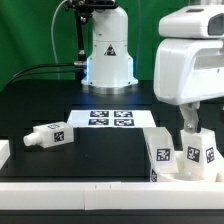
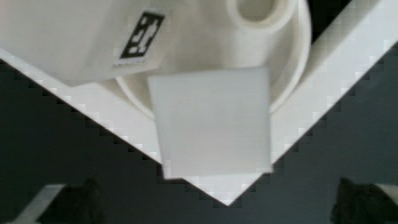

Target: Assemble stool

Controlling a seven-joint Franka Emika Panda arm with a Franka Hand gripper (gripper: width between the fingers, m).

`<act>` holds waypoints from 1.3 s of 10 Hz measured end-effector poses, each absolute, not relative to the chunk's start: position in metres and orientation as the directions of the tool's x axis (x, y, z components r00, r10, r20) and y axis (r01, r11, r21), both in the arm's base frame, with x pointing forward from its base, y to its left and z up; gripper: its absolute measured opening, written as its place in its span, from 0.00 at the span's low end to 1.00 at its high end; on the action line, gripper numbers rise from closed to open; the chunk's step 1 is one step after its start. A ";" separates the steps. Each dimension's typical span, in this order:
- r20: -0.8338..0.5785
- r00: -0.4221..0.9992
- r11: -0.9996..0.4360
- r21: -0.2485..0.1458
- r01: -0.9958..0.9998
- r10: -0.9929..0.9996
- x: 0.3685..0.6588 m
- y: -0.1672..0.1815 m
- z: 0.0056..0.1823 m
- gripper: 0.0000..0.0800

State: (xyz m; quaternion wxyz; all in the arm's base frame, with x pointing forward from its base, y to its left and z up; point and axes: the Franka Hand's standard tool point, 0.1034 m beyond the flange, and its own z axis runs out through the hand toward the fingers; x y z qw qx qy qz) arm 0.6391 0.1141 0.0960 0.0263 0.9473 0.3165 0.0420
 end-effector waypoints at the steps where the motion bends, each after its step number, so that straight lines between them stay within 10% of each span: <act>1: 0.049 0.798 -0.799 0.073 0.597 0.600 0.636 0.112 0.086 0.81; 4: 0.038 0.818 -0.818 0.079 0.570 0.574 0.631 0.116 0.062 0.81; 6: 0.041 0.832 -0.832 0.079 0.549 0.552 0.632 0.113 0.065 0.50; 8: 0.045 0.859 -0.859 0.076 0.506 0.510 0.632 0.113 0.065 0.42; 13: 0.076 0.960 -0.963 -0.005 -0.268 -0.268 0.632 0.117 0.064 0.42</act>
Offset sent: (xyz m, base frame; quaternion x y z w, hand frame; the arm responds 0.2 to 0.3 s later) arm -0.0018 0.0133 -0.0322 -0.0361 0.0189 -0.0225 0.9989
